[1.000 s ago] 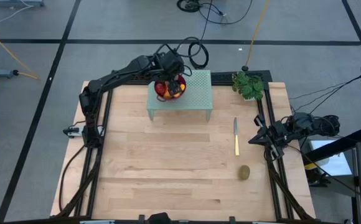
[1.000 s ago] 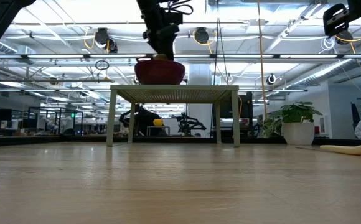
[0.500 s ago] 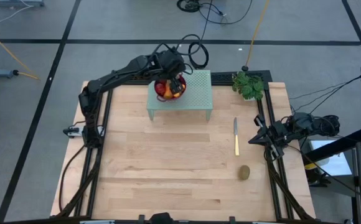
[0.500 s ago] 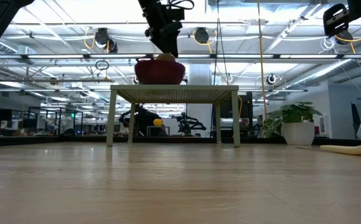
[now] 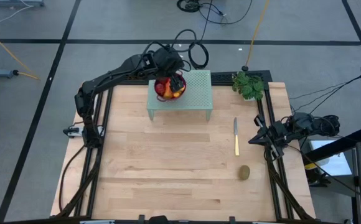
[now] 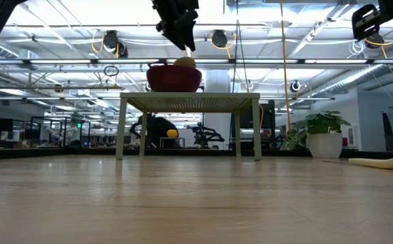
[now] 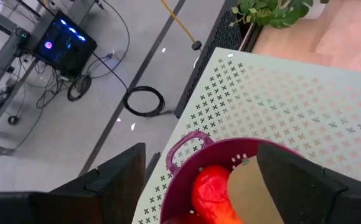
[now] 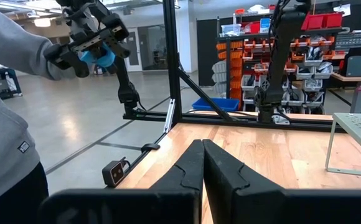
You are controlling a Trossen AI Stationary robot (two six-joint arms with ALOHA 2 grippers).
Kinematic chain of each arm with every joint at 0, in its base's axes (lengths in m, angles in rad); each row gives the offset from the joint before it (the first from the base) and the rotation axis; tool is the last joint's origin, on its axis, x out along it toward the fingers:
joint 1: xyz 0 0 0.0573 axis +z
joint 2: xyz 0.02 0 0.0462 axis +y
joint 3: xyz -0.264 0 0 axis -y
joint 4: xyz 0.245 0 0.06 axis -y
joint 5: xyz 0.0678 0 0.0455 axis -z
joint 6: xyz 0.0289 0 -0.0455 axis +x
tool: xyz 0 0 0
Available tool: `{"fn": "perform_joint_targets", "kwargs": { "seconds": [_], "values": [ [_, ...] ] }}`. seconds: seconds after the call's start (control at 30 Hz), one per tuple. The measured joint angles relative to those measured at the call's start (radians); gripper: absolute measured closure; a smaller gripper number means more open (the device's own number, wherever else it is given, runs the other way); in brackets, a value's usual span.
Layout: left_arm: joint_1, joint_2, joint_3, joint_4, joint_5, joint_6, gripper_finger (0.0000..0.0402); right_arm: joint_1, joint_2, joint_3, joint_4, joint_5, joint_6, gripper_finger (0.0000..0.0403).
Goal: Pick & Place Fruit
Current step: Put the kiwi into the violet strainer bowl on the shelf
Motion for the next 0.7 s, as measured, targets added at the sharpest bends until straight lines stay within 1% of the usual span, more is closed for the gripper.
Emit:
{"fn": "perform_joint_targets", "kwargs": {
  "seconds": [0.33,0.7],
  "values": [
    [-0.003,-0.019,0.0,0.008,-0.016,-0.023,0.0094,0.0,0.0,0.0,0.001,0.0,0.0,0.0403],
    [-0.006,-0.103,0.0,0.005,-0.018,-0.102,0.0094,0.0,0.0,0.0,0.001,0.0,0.0,0.0403]
  ]
}}
